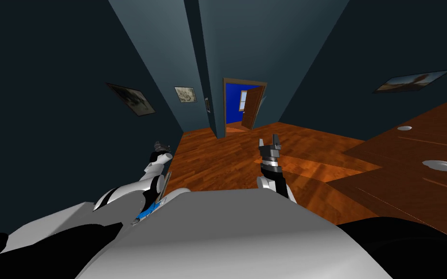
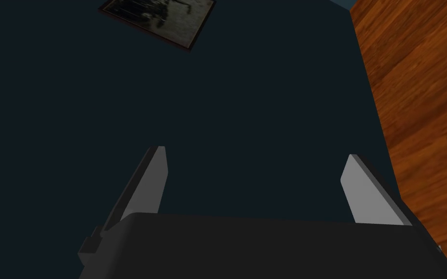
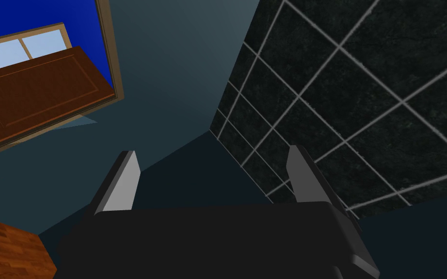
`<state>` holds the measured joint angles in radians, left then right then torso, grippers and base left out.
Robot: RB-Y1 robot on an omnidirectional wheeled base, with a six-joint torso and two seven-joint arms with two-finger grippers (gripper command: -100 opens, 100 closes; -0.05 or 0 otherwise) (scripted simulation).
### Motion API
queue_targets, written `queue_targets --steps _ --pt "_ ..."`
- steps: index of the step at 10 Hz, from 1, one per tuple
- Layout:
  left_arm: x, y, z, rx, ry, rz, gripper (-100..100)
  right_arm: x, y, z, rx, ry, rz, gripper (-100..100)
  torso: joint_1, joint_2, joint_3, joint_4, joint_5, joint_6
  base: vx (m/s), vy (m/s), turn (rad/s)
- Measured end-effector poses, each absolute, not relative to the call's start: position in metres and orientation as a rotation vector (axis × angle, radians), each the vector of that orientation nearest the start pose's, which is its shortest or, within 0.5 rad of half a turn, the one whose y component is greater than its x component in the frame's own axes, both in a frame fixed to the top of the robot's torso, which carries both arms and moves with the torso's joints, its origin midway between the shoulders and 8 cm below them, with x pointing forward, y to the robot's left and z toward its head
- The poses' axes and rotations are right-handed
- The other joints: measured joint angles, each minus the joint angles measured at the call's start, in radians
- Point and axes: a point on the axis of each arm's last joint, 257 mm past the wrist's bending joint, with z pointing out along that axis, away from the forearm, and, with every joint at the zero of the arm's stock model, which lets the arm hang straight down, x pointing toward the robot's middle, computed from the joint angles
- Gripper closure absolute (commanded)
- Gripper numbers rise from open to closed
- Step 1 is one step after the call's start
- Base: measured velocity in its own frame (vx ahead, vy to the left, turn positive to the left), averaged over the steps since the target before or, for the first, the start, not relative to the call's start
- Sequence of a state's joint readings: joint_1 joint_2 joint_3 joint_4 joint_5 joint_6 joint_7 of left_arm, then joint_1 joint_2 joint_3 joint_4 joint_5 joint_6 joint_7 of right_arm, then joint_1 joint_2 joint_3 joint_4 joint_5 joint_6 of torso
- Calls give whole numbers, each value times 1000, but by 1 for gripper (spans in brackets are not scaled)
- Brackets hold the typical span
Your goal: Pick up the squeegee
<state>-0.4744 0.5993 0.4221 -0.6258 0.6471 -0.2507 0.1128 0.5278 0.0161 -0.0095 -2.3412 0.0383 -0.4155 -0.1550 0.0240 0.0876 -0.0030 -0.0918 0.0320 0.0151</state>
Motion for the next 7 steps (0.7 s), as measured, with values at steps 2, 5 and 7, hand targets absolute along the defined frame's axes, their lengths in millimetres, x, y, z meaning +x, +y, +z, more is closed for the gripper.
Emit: queue_targets --steps 2,5,7 --pt "531 690 -181 -1605 379 -1013 -100 343 -284 27 746 607 1388 0 1 0 0 0 0 0 29 -17 -82" --pt "526 694 -179 -1602 375 -1009 100 343 -284 27 746 607 1388 0 2 2 1 0 1 -1 3 -2 -1" --pt "526 694 -179 -1602 375 -1009 100 343 -284 27 746 607 1388 0 2 2 1 0 1 -1 0 0 0"
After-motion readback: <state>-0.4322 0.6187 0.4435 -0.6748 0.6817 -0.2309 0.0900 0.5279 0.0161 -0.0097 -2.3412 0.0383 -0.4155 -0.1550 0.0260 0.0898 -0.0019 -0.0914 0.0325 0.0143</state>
